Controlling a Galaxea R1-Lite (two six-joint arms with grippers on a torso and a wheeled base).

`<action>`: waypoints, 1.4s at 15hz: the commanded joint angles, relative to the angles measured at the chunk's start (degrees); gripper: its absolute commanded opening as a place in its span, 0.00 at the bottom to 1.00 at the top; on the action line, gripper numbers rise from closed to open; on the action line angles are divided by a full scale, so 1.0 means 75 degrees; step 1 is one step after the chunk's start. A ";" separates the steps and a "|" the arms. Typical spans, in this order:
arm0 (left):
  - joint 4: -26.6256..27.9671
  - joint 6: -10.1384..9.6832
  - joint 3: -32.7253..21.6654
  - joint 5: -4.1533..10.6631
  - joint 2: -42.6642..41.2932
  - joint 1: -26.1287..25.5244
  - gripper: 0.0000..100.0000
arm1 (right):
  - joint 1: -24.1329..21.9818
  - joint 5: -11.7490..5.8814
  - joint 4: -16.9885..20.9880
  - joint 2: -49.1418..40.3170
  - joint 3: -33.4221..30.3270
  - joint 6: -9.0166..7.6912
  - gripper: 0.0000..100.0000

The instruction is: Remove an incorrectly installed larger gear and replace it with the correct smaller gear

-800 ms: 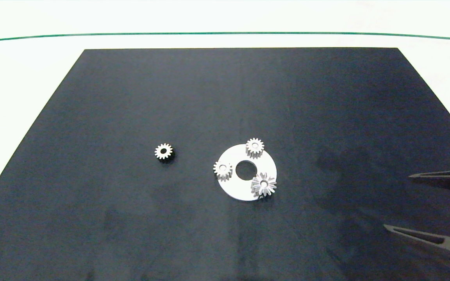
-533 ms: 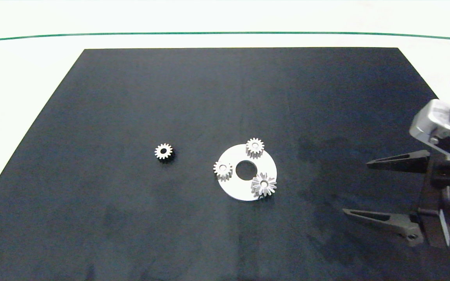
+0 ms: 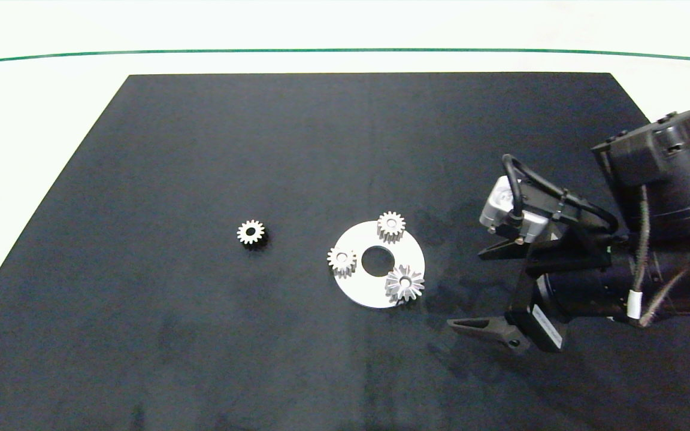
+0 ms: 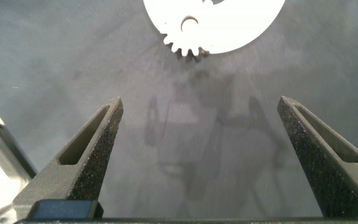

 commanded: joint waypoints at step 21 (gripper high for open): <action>-0.0003 -0.0023 -0.0007 0.0003 -0.0094 -0.0012 1.00 | 0.0857 -0.1381 0.0043 0.2452 -0.1774 -0.0703 1.00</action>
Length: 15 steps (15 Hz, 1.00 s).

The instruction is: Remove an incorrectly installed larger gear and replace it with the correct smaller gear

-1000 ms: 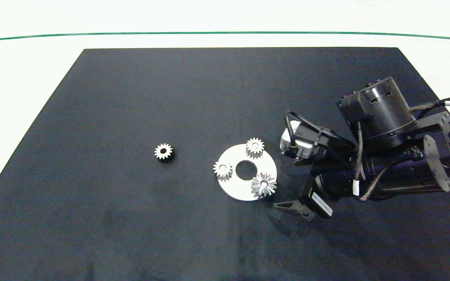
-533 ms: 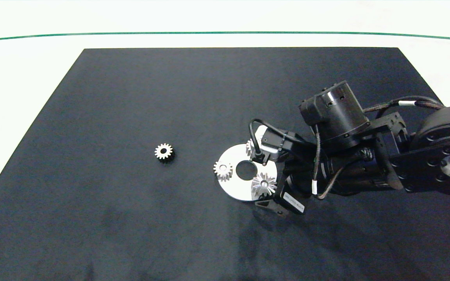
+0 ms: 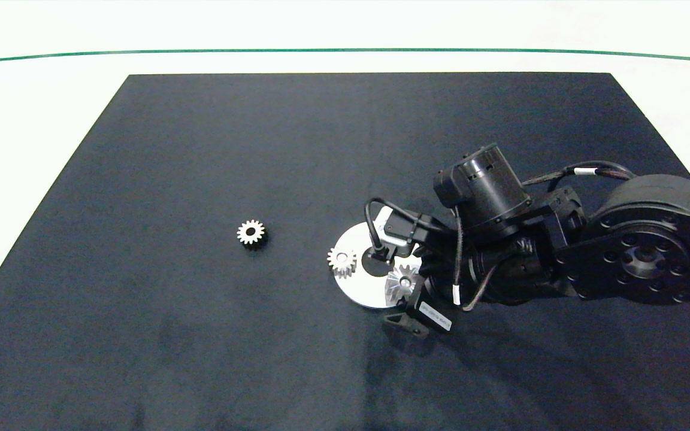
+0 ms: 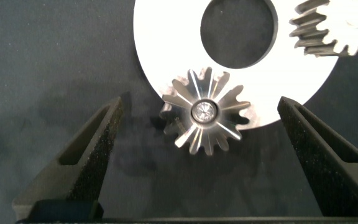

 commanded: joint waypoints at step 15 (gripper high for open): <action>0.0020 0.0007 0.0024 0.0015 -0.0042 -0.0001 1.00 | 0.0006 -0.0016 0.0023 0.0268 -0.0298 0.0133 0.76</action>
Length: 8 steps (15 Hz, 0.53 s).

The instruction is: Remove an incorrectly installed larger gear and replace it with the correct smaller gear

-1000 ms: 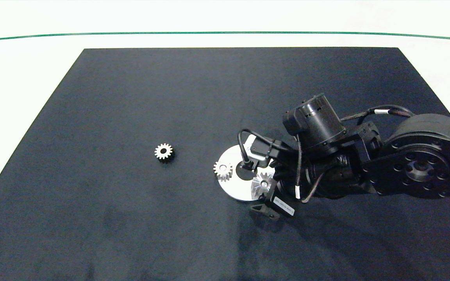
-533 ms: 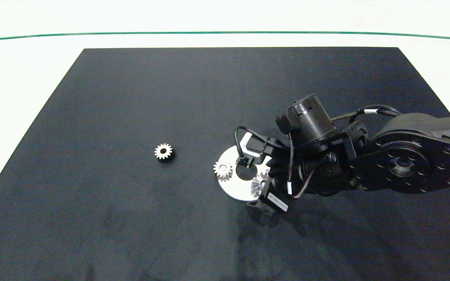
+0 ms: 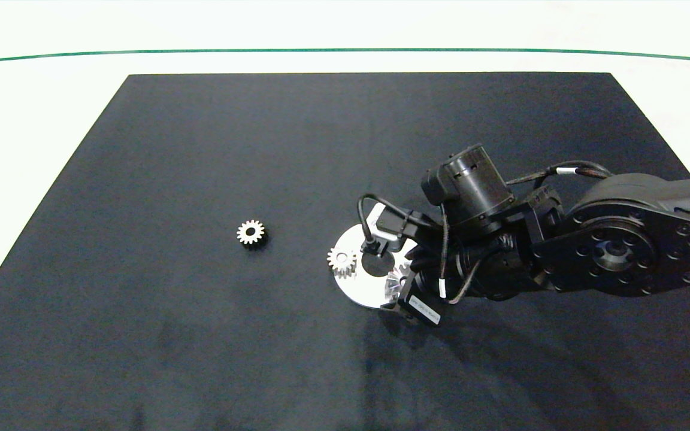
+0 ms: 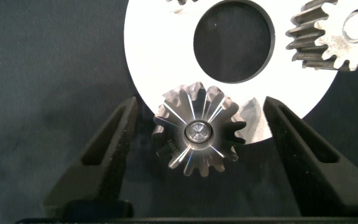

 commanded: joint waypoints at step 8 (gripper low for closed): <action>0.0016 0.0010 0.0017 -0.0006 -0.0115 -0.0009 1.00 | 0.0047 -0.0136 0.0015 0.0020 0.0014 -0.0068 0.61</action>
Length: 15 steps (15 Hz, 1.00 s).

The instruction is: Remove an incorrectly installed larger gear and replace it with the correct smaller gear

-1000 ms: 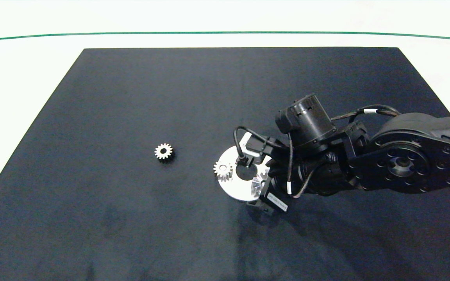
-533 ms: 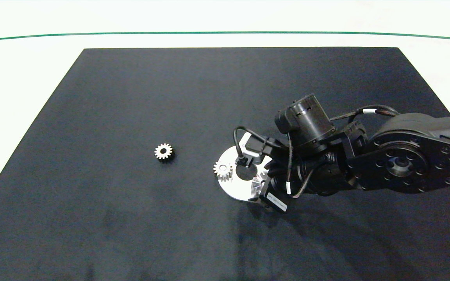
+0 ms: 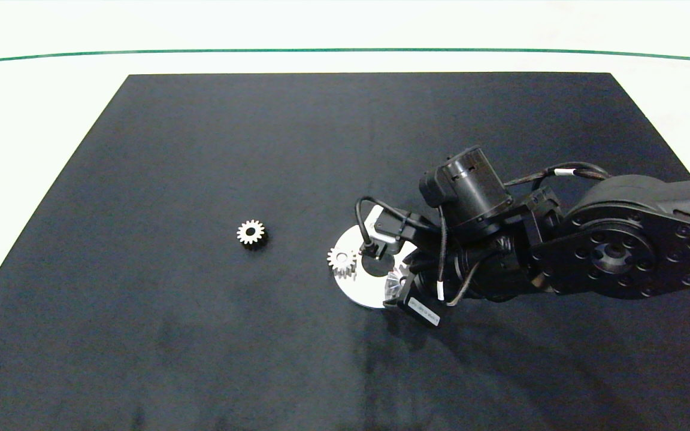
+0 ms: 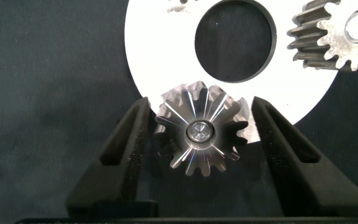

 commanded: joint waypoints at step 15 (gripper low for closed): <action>0.0013 0.0018 0.0025 0.0000 -0.0092 -0.0001 1.00 | 0.0009 -0.0016 0.0050 0.0011 0.0052 -0.0027 0.31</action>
